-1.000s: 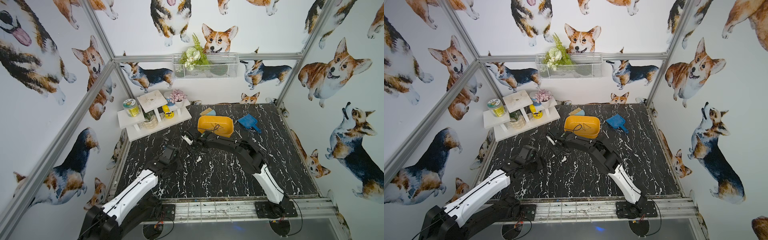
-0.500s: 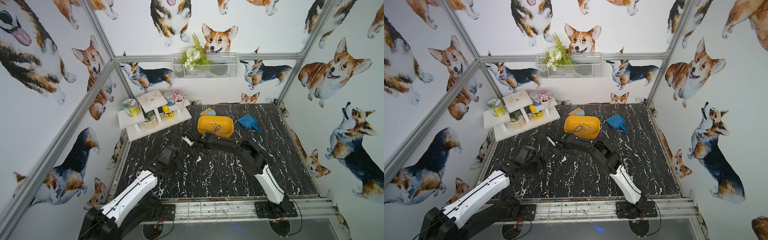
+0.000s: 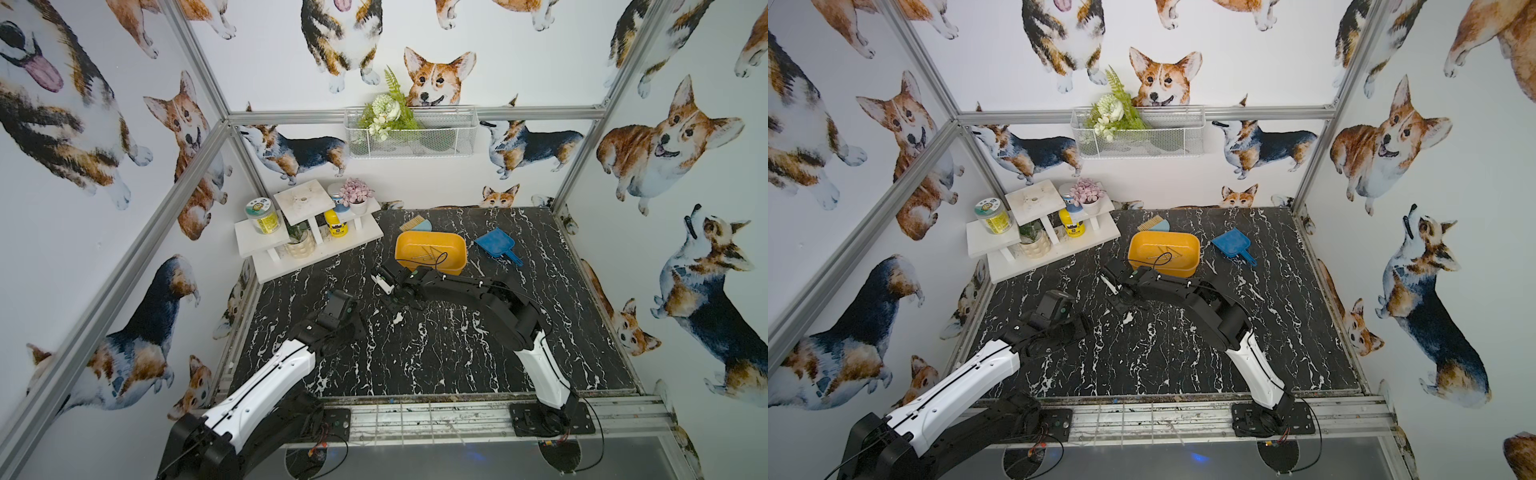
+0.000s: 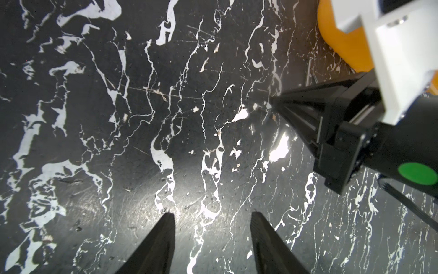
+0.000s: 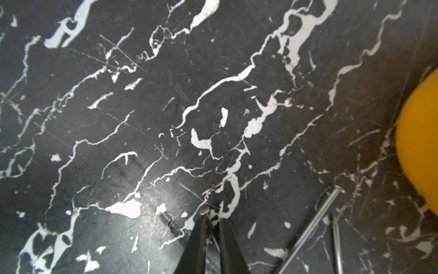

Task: Put the nails on the desktop into the storage box
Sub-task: Pick up the nail from the center of the board, then place the nail in the storage box.

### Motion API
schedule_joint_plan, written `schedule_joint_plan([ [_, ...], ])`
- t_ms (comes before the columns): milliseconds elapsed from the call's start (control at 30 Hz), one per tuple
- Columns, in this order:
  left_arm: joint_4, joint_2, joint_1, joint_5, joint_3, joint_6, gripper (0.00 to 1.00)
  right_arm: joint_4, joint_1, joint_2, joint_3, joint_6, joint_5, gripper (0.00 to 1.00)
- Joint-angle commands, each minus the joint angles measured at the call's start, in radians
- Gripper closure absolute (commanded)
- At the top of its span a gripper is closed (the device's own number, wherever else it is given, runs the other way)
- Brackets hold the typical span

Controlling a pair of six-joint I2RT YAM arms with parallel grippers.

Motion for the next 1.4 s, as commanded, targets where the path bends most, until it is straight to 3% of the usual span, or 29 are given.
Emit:
schedule_joint_plan([
  [0,0.008,0.001,0.001,-0.003,0.008,0.003,0.43,-0.121,-0.001,0.010,-0.021,0.011,-0.010,0.90],
  [133,0.013,0.007,0.001,-0.001,0.010,0.003,0.43,-0.118,-0.001,0.001,-0.038,0.007,-0.018,1.00],
  [767,0.037,0.075,0.001,0.003,0.074,0.034,0.43,-0.094,-0.029,-0.225,-0.112,0.020,-0.152,1.00],
  [1033,0.078,0.109,0.001,0.023,0.111,0.053,0.43,-0.131,-0.150,-0.265,-0.025,0.000,-0.159,1.00],
  [1367,0.120,0.185,0.000,0.057,0.207,0.085,0.43,-0.148,-0.354,-0.140,0.183,0.008,-0.113,1.00],
])
